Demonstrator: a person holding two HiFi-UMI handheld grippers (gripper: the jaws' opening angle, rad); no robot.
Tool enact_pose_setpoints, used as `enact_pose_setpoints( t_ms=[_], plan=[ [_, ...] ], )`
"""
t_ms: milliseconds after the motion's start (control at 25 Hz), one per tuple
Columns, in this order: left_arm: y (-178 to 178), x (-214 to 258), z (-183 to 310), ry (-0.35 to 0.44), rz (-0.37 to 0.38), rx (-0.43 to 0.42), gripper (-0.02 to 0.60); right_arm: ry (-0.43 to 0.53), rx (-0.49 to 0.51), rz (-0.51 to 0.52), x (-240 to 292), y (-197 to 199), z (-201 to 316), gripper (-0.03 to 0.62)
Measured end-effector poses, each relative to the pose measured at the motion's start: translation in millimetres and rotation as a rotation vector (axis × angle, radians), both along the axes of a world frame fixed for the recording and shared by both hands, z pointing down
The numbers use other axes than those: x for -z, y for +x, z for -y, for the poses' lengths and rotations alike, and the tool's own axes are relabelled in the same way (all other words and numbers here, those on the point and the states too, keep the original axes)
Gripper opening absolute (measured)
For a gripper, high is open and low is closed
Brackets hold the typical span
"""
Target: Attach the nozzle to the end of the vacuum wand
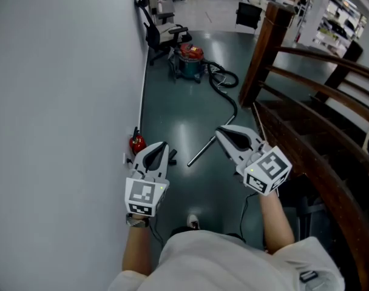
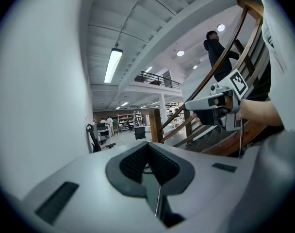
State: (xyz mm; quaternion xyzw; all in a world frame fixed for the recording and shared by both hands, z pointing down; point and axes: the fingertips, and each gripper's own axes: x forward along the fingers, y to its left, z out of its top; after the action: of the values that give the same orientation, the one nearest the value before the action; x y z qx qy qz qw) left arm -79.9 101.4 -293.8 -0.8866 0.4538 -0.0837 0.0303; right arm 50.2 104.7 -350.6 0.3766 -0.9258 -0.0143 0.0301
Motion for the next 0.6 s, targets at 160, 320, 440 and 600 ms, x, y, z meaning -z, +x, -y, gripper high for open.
enact_pose_setpoints(
  t_ms=[160,320,440,600],
  plan=[
    [-12,-6,13,-0.009,-0.005,0.0,-0.005,-0.009,-0.018,-0.009,-7,-6,14,0.029],
    [-18,-10,25,-0.02,-0.003,0.006,-0.005,-0.034,-0.033,-0.024,-14,-3,28,0.031],
    [-20,-14,31,-0.027,0.001,0.011,-0.005,-0.04,-0.041,-0.028,-19,1,36,0.031],
    [-25,-23,41,-0.041,0.0,0.031,-0.005,-0.048,-0.052,-0.014,-29,1,48,0.031]
  ],
)
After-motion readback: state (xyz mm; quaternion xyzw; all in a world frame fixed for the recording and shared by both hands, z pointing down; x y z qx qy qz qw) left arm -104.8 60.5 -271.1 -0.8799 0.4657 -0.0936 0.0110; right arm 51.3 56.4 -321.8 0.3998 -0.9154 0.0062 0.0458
